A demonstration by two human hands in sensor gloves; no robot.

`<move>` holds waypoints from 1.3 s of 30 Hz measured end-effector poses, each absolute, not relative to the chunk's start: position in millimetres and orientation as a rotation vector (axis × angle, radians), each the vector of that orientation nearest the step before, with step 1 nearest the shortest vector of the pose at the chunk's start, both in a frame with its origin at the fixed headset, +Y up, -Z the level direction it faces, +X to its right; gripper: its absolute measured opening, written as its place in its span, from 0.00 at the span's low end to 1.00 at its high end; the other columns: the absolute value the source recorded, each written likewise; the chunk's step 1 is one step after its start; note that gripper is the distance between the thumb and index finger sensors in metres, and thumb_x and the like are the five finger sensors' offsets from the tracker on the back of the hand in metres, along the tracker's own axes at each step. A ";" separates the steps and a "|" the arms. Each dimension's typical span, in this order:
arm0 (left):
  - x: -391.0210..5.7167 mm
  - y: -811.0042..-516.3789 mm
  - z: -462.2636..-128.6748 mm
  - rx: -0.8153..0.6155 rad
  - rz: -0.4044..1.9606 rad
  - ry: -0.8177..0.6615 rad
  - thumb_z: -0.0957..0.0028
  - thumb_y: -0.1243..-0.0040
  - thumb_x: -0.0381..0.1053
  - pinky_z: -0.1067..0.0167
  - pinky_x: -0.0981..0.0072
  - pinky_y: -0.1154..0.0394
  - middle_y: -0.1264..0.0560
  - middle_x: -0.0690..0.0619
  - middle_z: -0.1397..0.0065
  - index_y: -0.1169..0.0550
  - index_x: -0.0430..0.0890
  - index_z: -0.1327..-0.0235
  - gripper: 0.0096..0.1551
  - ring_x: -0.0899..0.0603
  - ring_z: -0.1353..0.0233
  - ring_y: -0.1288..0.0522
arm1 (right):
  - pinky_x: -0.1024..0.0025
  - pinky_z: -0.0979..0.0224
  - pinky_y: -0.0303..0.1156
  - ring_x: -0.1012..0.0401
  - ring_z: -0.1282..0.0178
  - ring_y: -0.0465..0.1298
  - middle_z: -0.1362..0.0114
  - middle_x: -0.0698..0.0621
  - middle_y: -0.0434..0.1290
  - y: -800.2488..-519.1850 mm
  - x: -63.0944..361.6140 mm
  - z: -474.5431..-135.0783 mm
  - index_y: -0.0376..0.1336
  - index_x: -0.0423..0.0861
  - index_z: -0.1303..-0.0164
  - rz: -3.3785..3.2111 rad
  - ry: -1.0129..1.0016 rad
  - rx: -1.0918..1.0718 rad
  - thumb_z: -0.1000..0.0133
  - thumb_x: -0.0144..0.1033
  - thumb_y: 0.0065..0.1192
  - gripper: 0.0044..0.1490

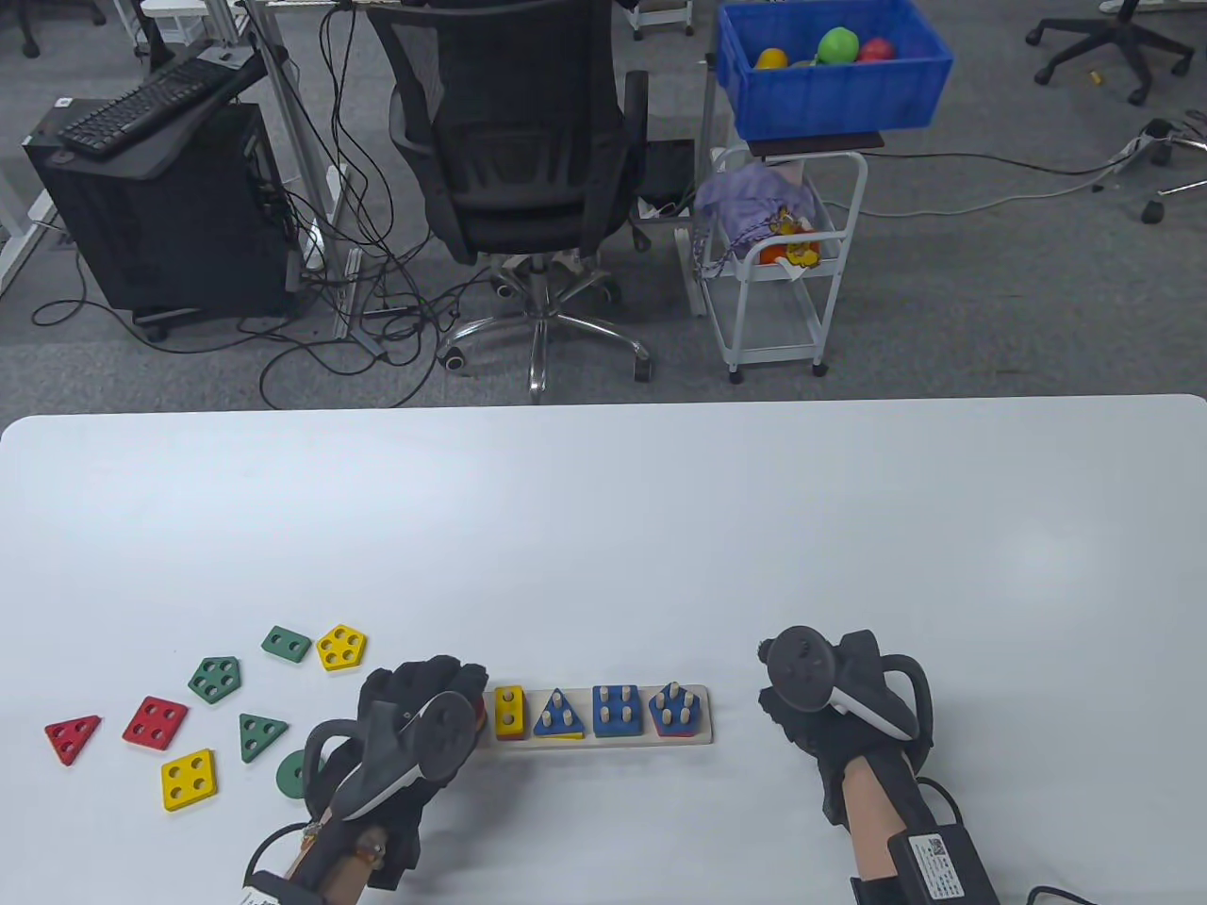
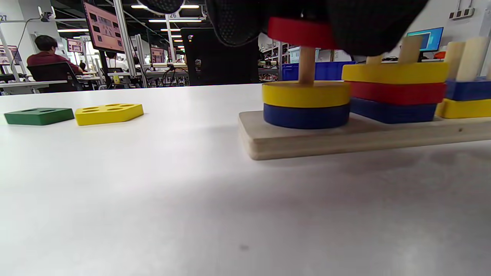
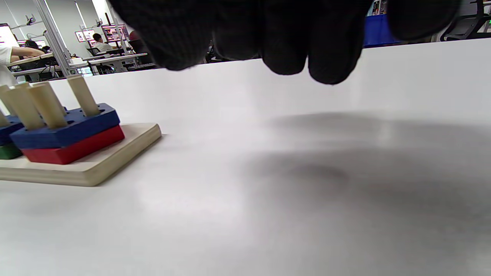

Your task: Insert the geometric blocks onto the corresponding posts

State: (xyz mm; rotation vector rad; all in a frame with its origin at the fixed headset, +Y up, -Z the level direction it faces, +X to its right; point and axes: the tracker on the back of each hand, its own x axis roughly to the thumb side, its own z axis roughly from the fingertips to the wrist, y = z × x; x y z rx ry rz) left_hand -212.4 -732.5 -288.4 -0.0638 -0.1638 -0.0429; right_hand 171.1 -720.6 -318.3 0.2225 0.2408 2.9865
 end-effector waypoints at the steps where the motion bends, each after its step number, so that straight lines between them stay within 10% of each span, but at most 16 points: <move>1: -213.4 -733.0 -289.3 -0.062 -0.034 -0.157 0.50 0.35 0.61 0.18 0.38 0.43 0.40 0.62 0.16 0.37 0.65 0.26 0.38 0.48 0.15 0.37 | 0.28 0.32 0.63 0.38 0.30 0.72 0.25 0.38 0.68 -720.6 171.1 -318.3 0.61 0.45 0.30 2.986 0.240 0.222 0.47 0.45 0.63 0.35; 17: -303.3 -710.3 -324.4 -0.143 0.497 0.118 0.48 0.42 0.66 0.21 0.39 0.39 0.38 0.59 0.14 0.36 0.63 0.24 0.37 0.44 0.16 0.35 | 0.28 0.32 0.63 0.38 0.30 0.72 0.25 0.38 0.68 -717.4 174.1 -318.4 0.61 0.45 0.30 2.954 0.228 0.219 0.47 0.45 0.63 0.36; 26: -328.1 -723.3 -364.4 -0.279 0.115 0.395 0.47 0.37 0.59 0.20 0.38 0.42 0.38 0.59 0.13 0.36 0.63 0.23 0.37 0.44 0.14 0.36 | 0.28 0.32 0.63 0.38 0.30 0.72 0.25 0.38 0.68 -719.8 172.2 -319.5 0.61 0.45 0.30 2.958 0.246 0.229 0.47 0.45 0.63 0.35; 39: -301.2 -752.9 -396.1 -0.351 -0.218 0.357 0.54 0.31 0.57 0.18 0.38 0.45 0.33 0.62 0.16 0.32 0.66 0.27 0.38 0.46 0.15 0.36 | 0.28 0.32 0.63 0.38 0.30 0.72 0.25 0.38 0.68 -722.3 168.3 -321.2 0.61 0.45 0.30 2.959 0.274 0.246 0.47 0.45 0.63 0.35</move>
